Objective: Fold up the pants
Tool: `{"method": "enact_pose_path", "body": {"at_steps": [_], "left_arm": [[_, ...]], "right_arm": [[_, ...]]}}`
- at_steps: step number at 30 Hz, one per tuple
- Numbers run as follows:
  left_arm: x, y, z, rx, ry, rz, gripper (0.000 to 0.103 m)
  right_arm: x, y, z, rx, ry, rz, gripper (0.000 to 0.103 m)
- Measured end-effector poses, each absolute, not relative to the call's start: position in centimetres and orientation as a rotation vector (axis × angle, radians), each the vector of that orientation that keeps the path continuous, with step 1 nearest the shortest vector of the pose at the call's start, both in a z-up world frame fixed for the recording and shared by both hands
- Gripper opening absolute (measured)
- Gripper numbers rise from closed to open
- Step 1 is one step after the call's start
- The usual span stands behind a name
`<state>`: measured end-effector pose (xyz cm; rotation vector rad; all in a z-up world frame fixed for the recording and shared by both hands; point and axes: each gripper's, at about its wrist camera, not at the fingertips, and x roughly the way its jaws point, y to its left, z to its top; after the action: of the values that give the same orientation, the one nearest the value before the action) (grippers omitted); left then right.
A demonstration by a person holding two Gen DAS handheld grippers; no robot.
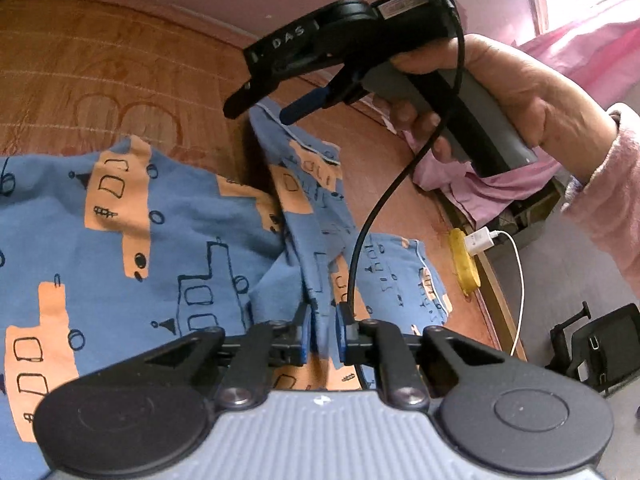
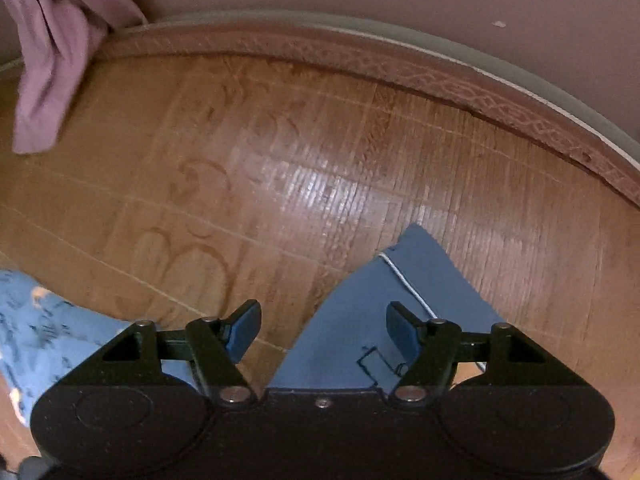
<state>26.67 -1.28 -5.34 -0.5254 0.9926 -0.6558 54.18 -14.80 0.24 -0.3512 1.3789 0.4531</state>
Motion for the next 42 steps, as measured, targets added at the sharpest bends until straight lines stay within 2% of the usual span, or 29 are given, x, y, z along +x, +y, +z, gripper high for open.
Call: {"method": "enact_pose_path", "body": {"at_steps": [5, 7, 9, 12, 14, 15, 18, 21, 27, 34, 42], "left_arm": [[27.6, -0.3, -5.6, -0.56, 1.002, -0.641, 0.015], [28.0, -0.2, -5.5, -0.58, 0.992, -0.641, 0.016], [28.6, 0.0, -5.4, -0.598, 0.987, -0.638, 0.016], [29.5, -0.1, -5.4, -0.621, 0.991, -0.634, 0.016], [29.8, -0.4, -5.7, -0.638, 0.996, -0.639, 0.016], [29.8, -0.4, -5.7, -0.643, 0.997, -0.639, 0.014], [29.5, -0.3, -5.6, -0.641, 0.979, -0.652, 0.005], [29.1, -0.8, -5.1, -0.603, 0.96, -0.644, 0.001], [27.9, -2.4, -3.3, -0.466, 0.924, -0.653, 0.0], [26.2, -6.4, -0.7, -0.257, 0.888, -0.706, 0.0], [23.5, -10.9, -0.6, -0.035, 0.919, -0.796, 0.0]], "right_arm": [[55.1, -15.1, -0.9, -0.294, 1.378, 0.391, 0.063], [55.3, -15.6, -1.1, -0.28, 1.375, 0.365, 0.054], [55.7, -16.1, -1.1, -0.259, 1.367, 0.352, 0.05], [56.0, -16.9, -0.9, -0.24, 1.355, 0.339, 0.034], [56.1, -17.7, -0.7, -0.213, 1.349, 0.336, 0.004], [56.2, -18.2, -0.7, -0.189, 1.352, 0.34, 0.002], [55.5, -19.6, 0.0, -0.145, 1.326, 0.354, 0.0], [54.8, -21.6, 1.4, -0.047, 1.272, 0.372, 0.0], [51.3, -28.4, 5.3, 0.183, 1.08, 0.425, 0.0], [44.3, -36.6, 9.6, 0.278, 0.818, 0.412, 0.0], [33.7, -43.6, 7.8, 0.357, 0.662, 0.253, 0.0]]}}
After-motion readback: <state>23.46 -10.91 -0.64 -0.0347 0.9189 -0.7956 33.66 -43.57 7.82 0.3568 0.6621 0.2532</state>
